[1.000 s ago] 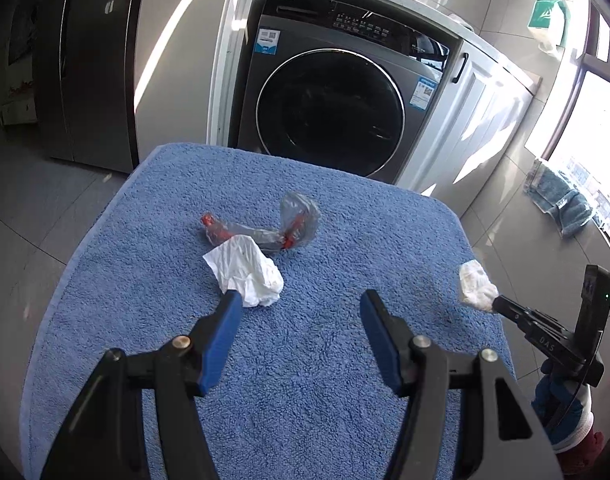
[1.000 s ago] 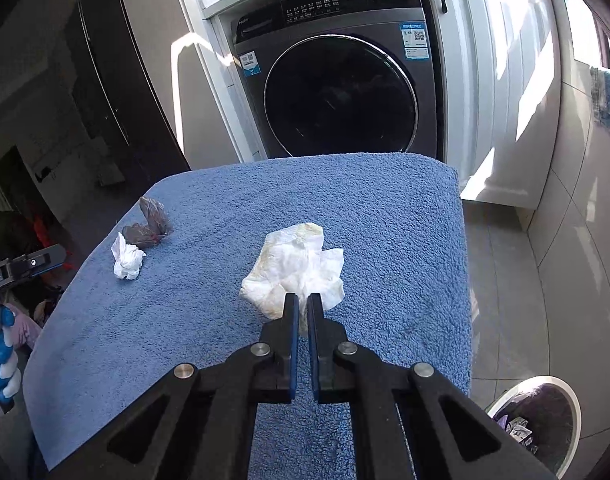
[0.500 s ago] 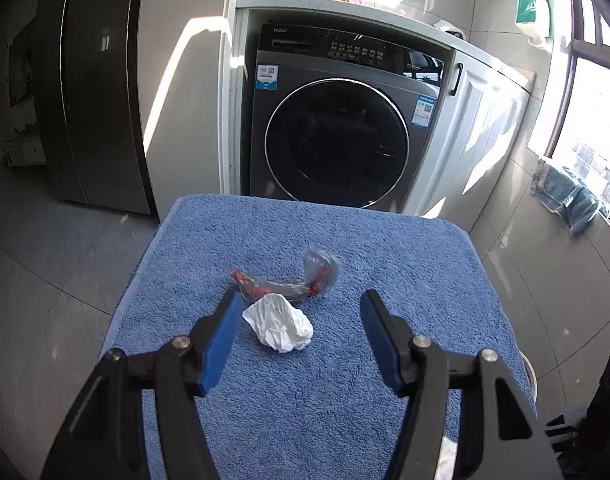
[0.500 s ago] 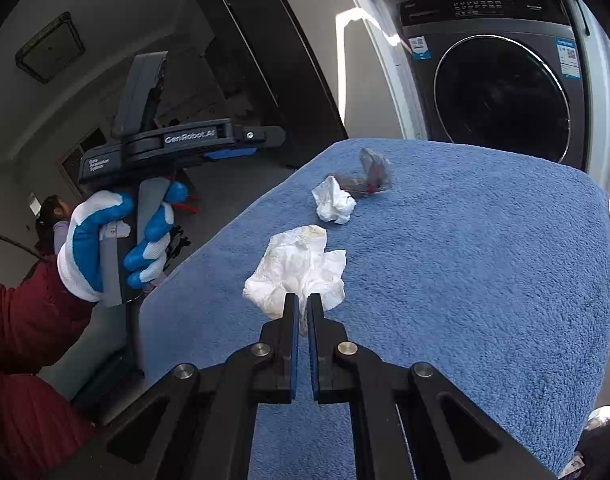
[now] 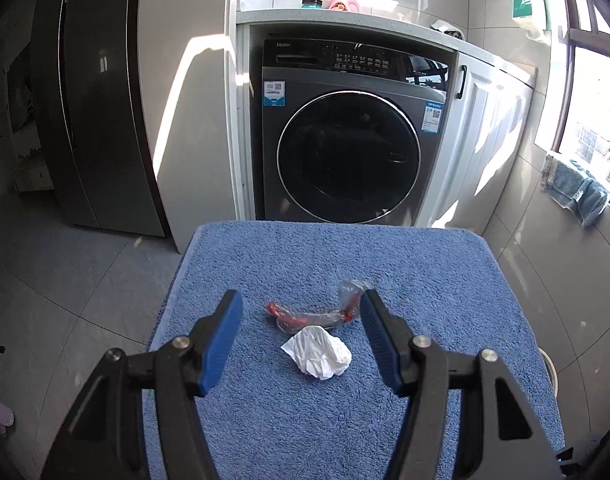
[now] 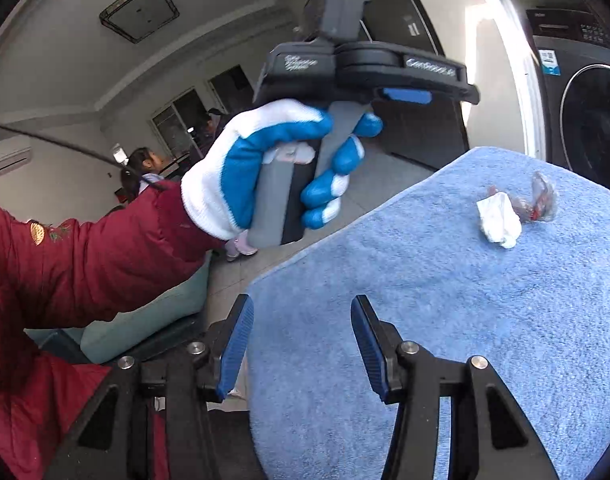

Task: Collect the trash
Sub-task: 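Grasp the white tissue with left gripper while right gripper grasps the clear-red bag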

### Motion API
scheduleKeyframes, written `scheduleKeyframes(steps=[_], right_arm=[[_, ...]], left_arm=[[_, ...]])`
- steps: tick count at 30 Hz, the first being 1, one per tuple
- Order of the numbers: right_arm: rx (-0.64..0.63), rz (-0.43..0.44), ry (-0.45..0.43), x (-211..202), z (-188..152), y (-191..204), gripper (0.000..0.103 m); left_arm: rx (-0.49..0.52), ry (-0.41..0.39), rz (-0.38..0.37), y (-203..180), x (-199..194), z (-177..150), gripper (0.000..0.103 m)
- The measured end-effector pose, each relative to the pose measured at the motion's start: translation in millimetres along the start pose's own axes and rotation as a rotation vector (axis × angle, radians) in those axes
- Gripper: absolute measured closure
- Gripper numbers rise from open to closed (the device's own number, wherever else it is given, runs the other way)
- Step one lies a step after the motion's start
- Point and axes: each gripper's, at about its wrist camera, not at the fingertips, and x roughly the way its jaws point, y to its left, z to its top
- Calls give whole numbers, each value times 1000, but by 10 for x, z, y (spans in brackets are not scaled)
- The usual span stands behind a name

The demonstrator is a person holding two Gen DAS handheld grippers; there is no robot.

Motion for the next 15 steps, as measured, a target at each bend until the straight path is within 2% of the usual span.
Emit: scheduleKeyframes(steps=[3,6,10,15], right_arm=[[52,-142,-22,13,133,-445,54],[89,-242,-33,92,282,-874,54],[131,-319,-46,224,478,-1405,49],[191,-353,-67,486,688,-1900,45]], left_arm=[[-35,67,-15,35,302,-204,44],[-61,123,-34,36,603,-359,44],[-109,180,-60,45,963,-520,44],[-160,213,-92,39,1281,-630,44]])
